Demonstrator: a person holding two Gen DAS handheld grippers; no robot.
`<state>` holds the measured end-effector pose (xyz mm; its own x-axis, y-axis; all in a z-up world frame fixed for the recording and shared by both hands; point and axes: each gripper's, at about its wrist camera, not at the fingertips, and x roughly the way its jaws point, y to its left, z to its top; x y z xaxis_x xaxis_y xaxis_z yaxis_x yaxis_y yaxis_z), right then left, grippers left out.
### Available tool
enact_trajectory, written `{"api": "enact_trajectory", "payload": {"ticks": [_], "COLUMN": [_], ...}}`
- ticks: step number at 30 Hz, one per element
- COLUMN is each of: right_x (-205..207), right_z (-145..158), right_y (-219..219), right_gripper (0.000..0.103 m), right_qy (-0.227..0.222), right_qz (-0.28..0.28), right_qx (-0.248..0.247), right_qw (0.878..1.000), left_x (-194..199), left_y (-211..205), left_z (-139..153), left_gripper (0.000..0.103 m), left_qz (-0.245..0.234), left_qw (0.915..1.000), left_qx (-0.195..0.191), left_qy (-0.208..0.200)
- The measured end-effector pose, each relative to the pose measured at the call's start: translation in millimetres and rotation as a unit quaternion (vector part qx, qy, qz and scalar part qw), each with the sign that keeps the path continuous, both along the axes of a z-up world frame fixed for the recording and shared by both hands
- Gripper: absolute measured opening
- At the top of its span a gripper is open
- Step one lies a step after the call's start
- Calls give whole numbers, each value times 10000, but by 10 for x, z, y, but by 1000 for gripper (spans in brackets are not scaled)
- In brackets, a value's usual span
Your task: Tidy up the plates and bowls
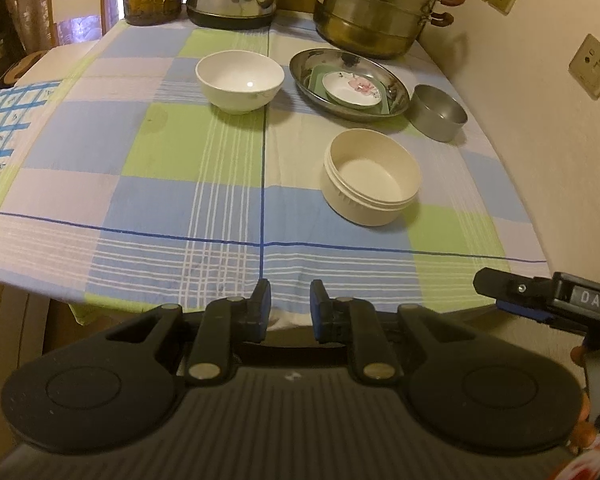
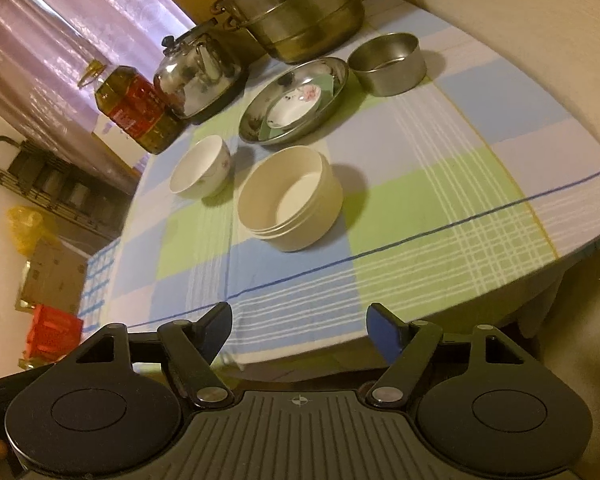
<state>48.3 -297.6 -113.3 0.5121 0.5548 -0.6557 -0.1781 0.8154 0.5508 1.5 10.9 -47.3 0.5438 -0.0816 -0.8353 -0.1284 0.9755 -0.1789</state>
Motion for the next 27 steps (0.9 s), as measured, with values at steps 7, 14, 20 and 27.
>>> {"api": "enact_trajectory", "payload": {"ticks": [7, 14, 20, 27], "right_x": [109, 296, 504, 746], "right_z": [-38, 15, 2, -45], "right_y": [-15, -72, 33, 140], "right_gripper": [74, 74, 74, 74], "right_qy": [53, -21, 16, 101], "right_qz": [-83, -341, -297, -238], "right_qx": [-155, -336, -482, -518], "right_qw": [9998, 9988, 9984, 9983], "left_x": [215, 566, 827, 1079], "left_y": [-77, -214, -211, -163], "left_z": [-58, -100, -155, -201], "left_gripper": [25, 36, 37, 37], "left_qz": [-168, -666, -857, -956], "left_qw": [9997, 9974, 9959, 9948], "left_qx": [147, 248, 294, 353], "left_qy": [-114, -140, -48, 19]}}
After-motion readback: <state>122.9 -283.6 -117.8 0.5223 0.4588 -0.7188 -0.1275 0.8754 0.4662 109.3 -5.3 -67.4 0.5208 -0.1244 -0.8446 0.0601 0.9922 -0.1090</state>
